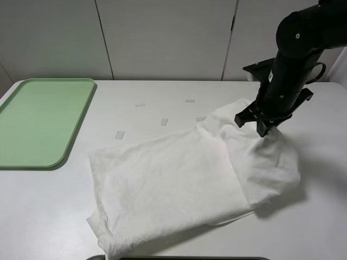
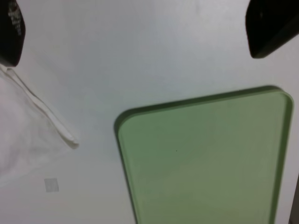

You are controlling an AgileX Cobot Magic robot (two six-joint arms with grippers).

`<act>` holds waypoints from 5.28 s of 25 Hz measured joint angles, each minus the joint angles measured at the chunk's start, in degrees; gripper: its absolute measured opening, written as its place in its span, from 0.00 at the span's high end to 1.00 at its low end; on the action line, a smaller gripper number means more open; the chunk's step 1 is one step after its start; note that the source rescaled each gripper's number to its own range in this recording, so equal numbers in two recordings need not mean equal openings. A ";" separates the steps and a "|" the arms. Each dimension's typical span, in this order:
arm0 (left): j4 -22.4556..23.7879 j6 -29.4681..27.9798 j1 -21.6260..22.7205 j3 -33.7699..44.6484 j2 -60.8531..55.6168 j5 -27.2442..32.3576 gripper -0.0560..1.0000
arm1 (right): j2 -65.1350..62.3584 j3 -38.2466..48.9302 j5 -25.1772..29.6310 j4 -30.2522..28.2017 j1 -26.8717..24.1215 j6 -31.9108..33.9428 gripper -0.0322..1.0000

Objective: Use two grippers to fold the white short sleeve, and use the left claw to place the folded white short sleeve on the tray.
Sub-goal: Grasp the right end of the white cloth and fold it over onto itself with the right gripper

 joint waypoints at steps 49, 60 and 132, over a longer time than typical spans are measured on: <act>0.00 0.00 0.00 0.00 0.00 0.00 0.05 | 2.34 -5.63 10.29 49.46 0.99 -33.64 0.24; 0.00 0.00 0.00 0.00 0.00 0.00 0.05 | 2.56 -5.63 16.38 47.50 0.99 -38.73 0.24; 0.00 0.00 0.00 0.00 0.00 0.06 0.05 | -4.73 9.21 10.44 68.47 3.61 -27.75 0.00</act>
